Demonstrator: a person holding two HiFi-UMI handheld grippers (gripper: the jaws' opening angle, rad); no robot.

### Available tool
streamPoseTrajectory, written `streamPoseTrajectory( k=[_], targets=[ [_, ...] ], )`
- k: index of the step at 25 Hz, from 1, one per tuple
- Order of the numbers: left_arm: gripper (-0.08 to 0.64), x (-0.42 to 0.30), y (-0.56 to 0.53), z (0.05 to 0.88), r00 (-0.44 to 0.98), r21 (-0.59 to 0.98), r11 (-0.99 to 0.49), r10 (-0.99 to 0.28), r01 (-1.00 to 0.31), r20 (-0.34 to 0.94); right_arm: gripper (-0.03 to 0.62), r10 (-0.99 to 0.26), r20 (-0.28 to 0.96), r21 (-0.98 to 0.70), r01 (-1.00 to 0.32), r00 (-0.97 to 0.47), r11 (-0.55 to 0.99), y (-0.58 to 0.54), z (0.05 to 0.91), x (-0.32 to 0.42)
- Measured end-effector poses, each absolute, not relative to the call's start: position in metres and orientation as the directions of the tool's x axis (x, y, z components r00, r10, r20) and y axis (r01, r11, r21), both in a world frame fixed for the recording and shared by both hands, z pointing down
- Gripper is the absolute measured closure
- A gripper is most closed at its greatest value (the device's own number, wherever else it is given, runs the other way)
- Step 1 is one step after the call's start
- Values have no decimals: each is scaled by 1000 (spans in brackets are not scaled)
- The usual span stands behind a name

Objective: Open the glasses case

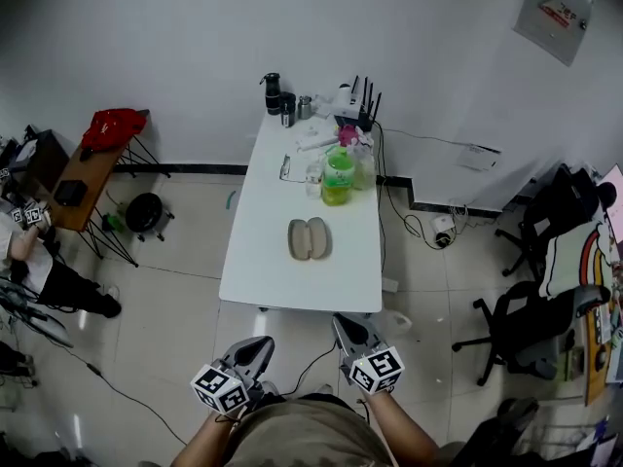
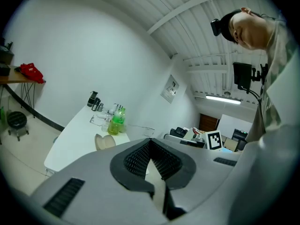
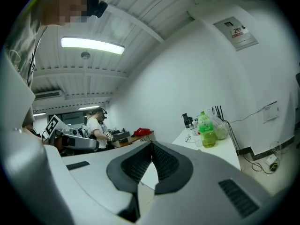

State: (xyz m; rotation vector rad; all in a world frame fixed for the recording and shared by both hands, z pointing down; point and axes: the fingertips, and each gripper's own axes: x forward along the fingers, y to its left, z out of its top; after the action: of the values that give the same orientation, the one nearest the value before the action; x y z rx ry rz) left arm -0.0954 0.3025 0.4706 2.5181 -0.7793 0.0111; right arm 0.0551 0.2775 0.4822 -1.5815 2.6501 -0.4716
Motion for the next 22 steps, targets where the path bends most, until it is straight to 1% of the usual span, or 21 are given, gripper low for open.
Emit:
streamPoseTrajectory(
  k=[8, 17, 22],
  targets=[
    [554, -126, 282, 460, 844, 487, -714, -527, -504, 100, 581, -864, 88, -235, -853, -496, 466, 276, 447, 6],
    [554, -123, 294, 458, 861, 496, -733, -505, -466, 63, 581, -883, 63, -180, -875, -466, 449, 289, 428, 2],
    [554, -126, 301, 461, 862, 500, -731, -503, -465, 67, 581, -885, 46, -180, -875, -464, 450, 294, 424, -4]
  ],
)
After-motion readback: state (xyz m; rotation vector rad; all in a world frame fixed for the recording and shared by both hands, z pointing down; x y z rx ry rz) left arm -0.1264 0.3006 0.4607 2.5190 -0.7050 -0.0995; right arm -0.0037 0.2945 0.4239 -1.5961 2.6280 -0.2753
